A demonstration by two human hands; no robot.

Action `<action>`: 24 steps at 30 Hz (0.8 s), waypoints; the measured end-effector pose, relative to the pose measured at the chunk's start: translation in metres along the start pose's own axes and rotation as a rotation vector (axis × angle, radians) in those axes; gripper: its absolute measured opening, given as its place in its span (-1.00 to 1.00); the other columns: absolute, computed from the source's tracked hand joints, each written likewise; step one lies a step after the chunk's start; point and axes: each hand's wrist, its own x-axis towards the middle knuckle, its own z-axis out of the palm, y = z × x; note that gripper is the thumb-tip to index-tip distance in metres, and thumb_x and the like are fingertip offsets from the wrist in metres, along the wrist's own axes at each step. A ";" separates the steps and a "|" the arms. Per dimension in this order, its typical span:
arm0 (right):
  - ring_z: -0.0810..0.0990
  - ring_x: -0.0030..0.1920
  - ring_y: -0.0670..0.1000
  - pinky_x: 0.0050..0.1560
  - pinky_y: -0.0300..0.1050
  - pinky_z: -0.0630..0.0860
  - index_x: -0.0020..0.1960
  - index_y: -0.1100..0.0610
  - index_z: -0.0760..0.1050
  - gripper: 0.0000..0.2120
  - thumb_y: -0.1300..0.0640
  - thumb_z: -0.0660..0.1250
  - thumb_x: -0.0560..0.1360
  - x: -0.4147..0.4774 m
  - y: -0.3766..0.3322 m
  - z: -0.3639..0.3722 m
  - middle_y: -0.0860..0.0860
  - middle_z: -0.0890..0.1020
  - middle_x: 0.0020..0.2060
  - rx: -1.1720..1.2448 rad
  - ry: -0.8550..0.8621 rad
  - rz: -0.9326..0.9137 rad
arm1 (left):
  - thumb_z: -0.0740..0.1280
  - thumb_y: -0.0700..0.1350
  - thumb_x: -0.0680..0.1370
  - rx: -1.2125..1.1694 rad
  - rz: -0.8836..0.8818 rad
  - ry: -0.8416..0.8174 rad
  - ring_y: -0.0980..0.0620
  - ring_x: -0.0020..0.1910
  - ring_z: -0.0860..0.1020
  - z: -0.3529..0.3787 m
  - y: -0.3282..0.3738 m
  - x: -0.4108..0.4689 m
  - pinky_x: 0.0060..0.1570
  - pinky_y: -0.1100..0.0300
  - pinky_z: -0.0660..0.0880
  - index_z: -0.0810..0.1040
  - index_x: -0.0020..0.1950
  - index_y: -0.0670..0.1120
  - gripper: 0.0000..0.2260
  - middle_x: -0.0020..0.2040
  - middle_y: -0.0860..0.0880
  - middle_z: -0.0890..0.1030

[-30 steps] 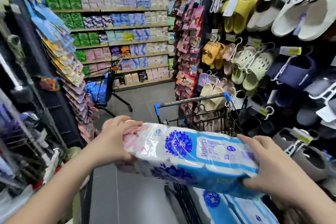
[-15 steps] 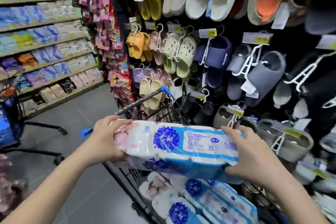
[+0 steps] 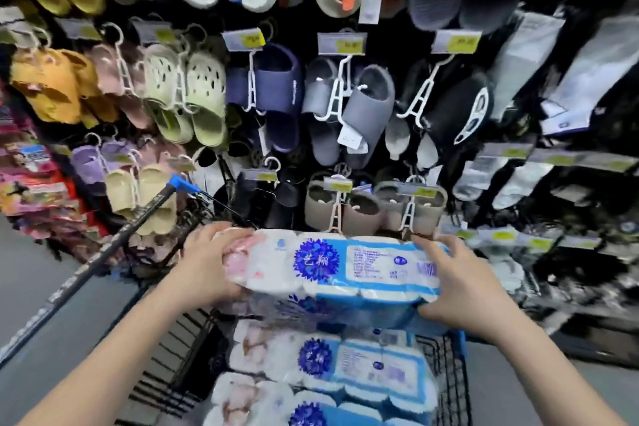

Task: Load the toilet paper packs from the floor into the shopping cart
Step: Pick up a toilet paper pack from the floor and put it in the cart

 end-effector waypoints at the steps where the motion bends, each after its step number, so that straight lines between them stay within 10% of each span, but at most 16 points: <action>1: 0.37 0.45 0.13 0.29 -0.07 0.44 0.61 -0.21 0.03 0.11 -0.21 0.42 0.14 0.000 0.000 0.002 0.09 0.22 0.50 0.010 0.000 0.032 | 0.42 0.26 0.00 0.012 0.030 -0.004 -0.16 0.45 0.27 0.003 -0.002 0.011 0.49 -0.07 0.16 0.42 0.43 0.24 -0.05 0.40 -0.03 0.33; 12: 0.33 0.47 0.13 0.41 0.03 0.40 0.65 -0.15 -0.03 0.17 -0.28 0.50 0.20 0.021 0.012 0.054 0.11 0.24 0.50 -0.002 -0.052 0.230 | 0.54 0.18 0.06 -0.061 0.093 -0.155 -0.13 0.46 0.17 0.082 -0.031 0.078 0.38 0.18 0.05 0.42 0.48 0.17 -0.05 0.46 -0.06 0.28; 24: 0.29 0.47 0.18 0.44 0.04 0.31 0.65 -0.10 -0.23 0.27 -0.31 0.55 0.26 0.059 0.026 0.131 0.19 0.23 0.48 -0.081 -0.122 0.300 | 0.58 0.08 0.19 -0.012 0.019 -0.209 -0.18 0.50 0.09 0.153 -0.056 0.096 0.52 -0.02 0.10 0.34 0.54 0.13 -0.08 0.52 -0.07 0.20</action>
